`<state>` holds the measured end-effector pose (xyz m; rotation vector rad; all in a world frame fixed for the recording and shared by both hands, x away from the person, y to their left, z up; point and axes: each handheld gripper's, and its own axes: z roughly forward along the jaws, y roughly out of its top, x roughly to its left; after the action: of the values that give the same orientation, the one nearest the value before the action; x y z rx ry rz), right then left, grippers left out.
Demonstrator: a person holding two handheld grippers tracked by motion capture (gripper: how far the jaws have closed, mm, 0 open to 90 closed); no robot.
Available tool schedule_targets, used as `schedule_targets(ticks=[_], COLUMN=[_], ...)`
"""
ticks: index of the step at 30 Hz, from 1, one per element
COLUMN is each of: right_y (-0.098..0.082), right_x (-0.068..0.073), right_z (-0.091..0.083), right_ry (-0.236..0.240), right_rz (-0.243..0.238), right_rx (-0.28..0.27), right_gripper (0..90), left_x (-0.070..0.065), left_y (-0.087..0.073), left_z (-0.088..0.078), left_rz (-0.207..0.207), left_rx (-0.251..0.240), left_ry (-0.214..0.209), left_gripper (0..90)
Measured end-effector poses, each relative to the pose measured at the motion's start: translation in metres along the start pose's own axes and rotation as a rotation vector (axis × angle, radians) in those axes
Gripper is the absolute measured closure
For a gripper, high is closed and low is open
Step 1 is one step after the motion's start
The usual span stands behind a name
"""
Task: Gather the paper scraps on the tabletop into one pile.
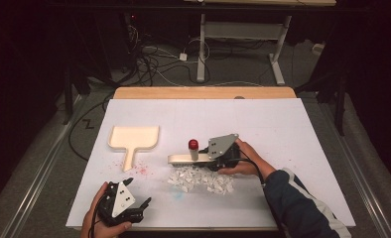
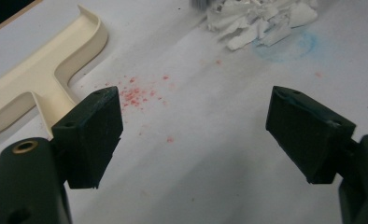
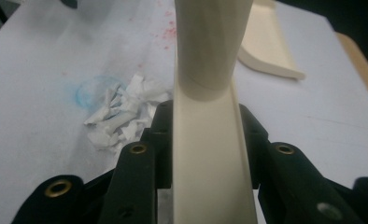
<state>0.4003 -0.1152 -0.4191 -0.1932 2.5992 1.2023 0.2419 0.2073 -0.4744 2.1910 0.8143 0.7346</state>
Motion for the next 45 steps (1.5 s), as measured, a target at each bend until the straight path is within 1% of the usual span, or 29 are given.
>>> schedule_targets(ticks=[2, 3, 4, 5, 6, 7, 8, 9, 10, 11, 12, 13, 14, 16, 18, 19, 20, 23, 26, 27, 28, 29, 30, 31, 32, 33, 34, 37, 45], right_y=[-0.002, -0.002, -0.004, -0.004, -0.006, -0.006, -0.010, -0.011, -0.011, -0.017, -0.017, -0.024, -0.026, -0.034, -0.038, -0.044, -0.048, -0.059, -0.066, -0.069, -0.076, -0.076, -0.086, -0.086, -0.095, -0.095, -0.103, -0.114, -0.130], right_x=[-0.001, -0.001, -0.001, -0.001, 0.000, 0.000, 0.000, 0.001, 0.001, 0.004, 0.004, 0.007, 0.009, 0.015, 0.018, 0.025, 0.028, 0.037, 0.041, 0.042, 0.044, 0.044, 0.045, 0.045, 0.045, 0.045, 0.045, 0.044, 0.037], right_z=[-0.010, -0.010, -0.021, -0.021, -0.031, -0.031, -0.043, -0.049, -0.049, -0.062, -0.062, -0.074, -0.078, -0.091, -0.096, -0.105, -0.108, -0.118, -0.126, -0.130, -0.139, -0.139, -0.150, -0.150, -0.161, -0.161, -0.168, -0.171, -0.162], right_ry=[-0.045, -0.045, -0.079, -0.079, -0.114, -0.114, -0.138, -0.164, -0.164, -0.202, -0.202, -0.255, -0.265, -0.332, -0.351, -0.425, -0.454, -0.534, -0.569, -0.594, -0.644, -0.644, -0.669, -0.669, -0.689, -0.689, -0.733, -0.811, -0.857], right_rz=[0.032, 0.032, 0.053, 0.053, 0.093, 0.093, 0.131, 0.149, 0.149, 0.193, 0.193, 0.252, 0.265, 0.309, 0.327, 0.377, 0.397, 0.449, 0.479, 0.491, 0.511, 0.511, 0.568, 0.568, 0.627, 0.627, 0.654, 0.664, 0.711], right_rx=[-0.028, -0.028, -0.044, -0.044, -0.054, -0.054, -0.057, -0.045, -0.045, -0.023, -0.023, -0.002, 0.008, 0.045, 0.064, 0.110, 0.135, 0.192, 0.210, 0.223, 0.252, 0.252, 0.242, 0.242, 0.225, 0.225, 0.240, 0.301, 0.331], right_gripper=[67.9, 67.9, 67.9, 67.9, 67.9, 67.9, 67.9, 67.9, 67.9, 67.9, 67.9, 67.9, 67.9, 67.9, 67.9, 67.9, 67.9, 67.9, 67.9, 67.9, 67.9, 67.9, 68.0, 68.0, 68.0, 68.0, 67.9, 68.0, 67.9], left_x=[0.000, 0.000, -0.001, -0.001, -0.001, -0.001, -0.001, -0.001, -0.001, -0.001, -0.001, -0.002, -0.002, -0.002, -0.002, -0.003, -0.003, -0.004, -0.003, -0.003, -0.003, -0.003, -0.003, -0.003, -0.002, -0.002, -0.002, -0.002, -0.003], left_y=[0.000, 0.001, 0.000, 0.000, 0.001, 0.001, 0.001, 0.001, 0.001, 0.001, 0.001, 0.001, 0.001, 0.002, 0.002, 0.002, 0.002, 0.004, 0.004, 0.005, 0.005, 0.005, 0.005, 0.006, 0.006, 0.006, 0.007, 0.008, 0.009], left_z=[0.000, 0.001, 0.001, 0.001, 0.001, 0.001, 0.001, 0.001, 0.001, 0.000, 0.000, -0.001, -0.001, -0.001, -0.001, 0.000, 0.000, 0.001, 0.001, 0.001, 0.001, 0.001, 0.002, 0.002, 0.003, 0.004, 0.004, 0.005, 0.007], left_rz=[0.003, 0.004, -0.003, -0.003, 0.001, 0.001, 0.002, 0.002, 0.003, 0.003, 0.005, 0.008, 0.008, 0.008, 0.010, 0.013, 0.013, 0.020, 0.022, 0.022, 0.022, 0.024, 0.026, 0.028, 0.028, 0.027, 0.027, 0.033, 0.041], left_rx=[0.002, 0.003, 0.010, 0.010, 0.011, 0.011, 0.011, 0.009, 0.008, 0.007, 0.006, 0.005, 0.005, 0.001, 0.002, 0.002, 0.002, 0.000, -0.001, -0.001, -0.002, -0.002, -0.001, -0.001, -0.001, -0.003, -0.003, 0.000, 0.001], left_ry=[-0.001, -0.002, -0.008, -0.008, -0.008, -0.008, -0.007, -0.008, -0.009, -0.005, -0.006, -0.004, -0.004, -0.006, -0.005, -0.006, -0.006, -0.009, -0.009, -0.009, -0.011, -0.013, -0.014, -0.015, -0.017, -0.019, -0.021, -0.024, -0.031], left_gripper=[17.8, 17.8, 17.8, 17.8, 17.8, 17.8, 17.8, 17.8, 17.8, 17.8, 17.8, 17.8, 17.8, 17.8, 17.8, 17.8, 17.8, 17.8, 17.8, 17.8, 17.8, 17.8, 17.8, 17.8, 17.8, 17.8, 17.8, 17.8, 17.8])
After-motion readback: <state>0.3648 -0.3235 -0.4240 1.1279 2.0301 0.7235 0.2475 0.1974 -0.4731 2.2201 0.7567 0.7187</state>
